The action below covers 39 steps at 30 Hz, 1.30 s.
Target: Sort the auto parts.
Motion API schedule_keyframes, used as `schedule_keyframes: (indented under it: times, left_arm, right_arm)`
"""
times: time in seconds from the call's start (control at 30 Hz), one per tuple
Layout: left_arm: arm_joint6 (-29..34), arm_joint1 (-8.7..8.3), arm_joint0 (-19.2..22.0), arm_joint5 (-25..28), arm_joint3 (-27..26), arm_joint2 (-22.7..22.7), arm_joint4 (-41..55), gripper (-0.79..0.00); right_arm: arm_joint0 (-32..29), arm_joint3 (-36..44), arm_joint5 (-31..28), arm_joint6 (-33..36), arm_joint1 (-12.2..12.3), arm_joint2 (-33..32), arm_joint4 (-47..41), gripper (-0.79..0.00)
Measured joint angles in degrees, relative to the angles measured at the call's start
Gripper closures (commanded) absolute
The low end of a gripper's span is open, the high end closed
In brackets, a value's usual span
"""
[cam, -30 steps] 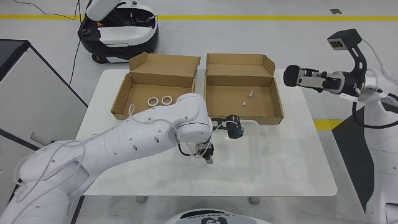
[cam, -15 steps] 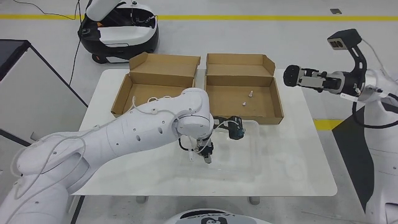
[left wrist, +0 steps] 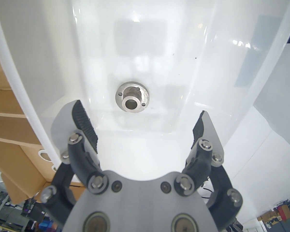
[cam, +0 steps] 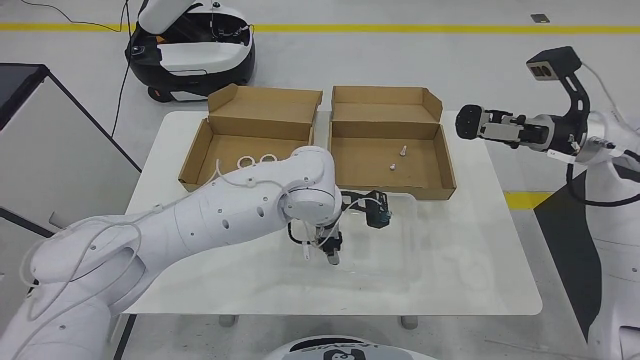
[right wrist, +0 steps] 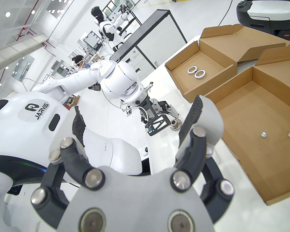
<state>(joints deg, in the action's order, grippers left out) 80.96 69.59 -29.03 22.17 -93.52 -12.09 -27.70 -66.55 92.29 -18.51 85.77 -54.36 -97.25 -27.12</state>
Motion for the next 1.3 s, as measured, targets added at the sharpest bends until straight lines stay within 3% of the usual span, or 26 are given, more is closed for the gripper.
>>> schedule_keyframes:
  times: [0.3, 0.37, 0.47, 0.6, 1.0, 1.3]
  left_arm:
    - [-1.07, -0.38, -1.53, 2.28, 1.95, -0.53, -0.46, -0.782]
    - [-1.24, -0.44, -1.67, 2.4, 2.48, -0.26, -0.43, -0.683]
    - [-1.43, -0.53, -1.57, 2.58, 3.15, 0.36, -0.42, -0.696]
    - [-1.68, -0.61, -1.25, 2.83, 3.92, 1.38, -0.51, -0.557]
    - [-2.37, -0.08, -0.93, 3.52, 6.41, 2.23, 0.21, -0.499]
    - [-4.74, 0.69, -1.9, 5.08, 8.39, 1.94, -1.35, -0.376]
  right_arm:
    - [0.0, 0.0, 0.0, 0.0, 0.0, 0.0, 0.0, -0.785]
    - [0.0, 0.0, 0.0, 0.0, 0.0, 0.0, 0.0, -0.785]
    - [0.0, 0.0, 0.0, 0.0, 0.0, 0.0, 0.0, -0.785]
    - [0.0, 0.0, 0.0, 0.0, 0.0, 0.0, 0.0, -0.785]
    - [0.0, 0.0, 0.0, 0.0, 0.0, 0.0, 0.0, -0.785]
    - [0.0, 0.0, 0.0, 0.0, 0.0, 0.0, 0.0, -0.785]
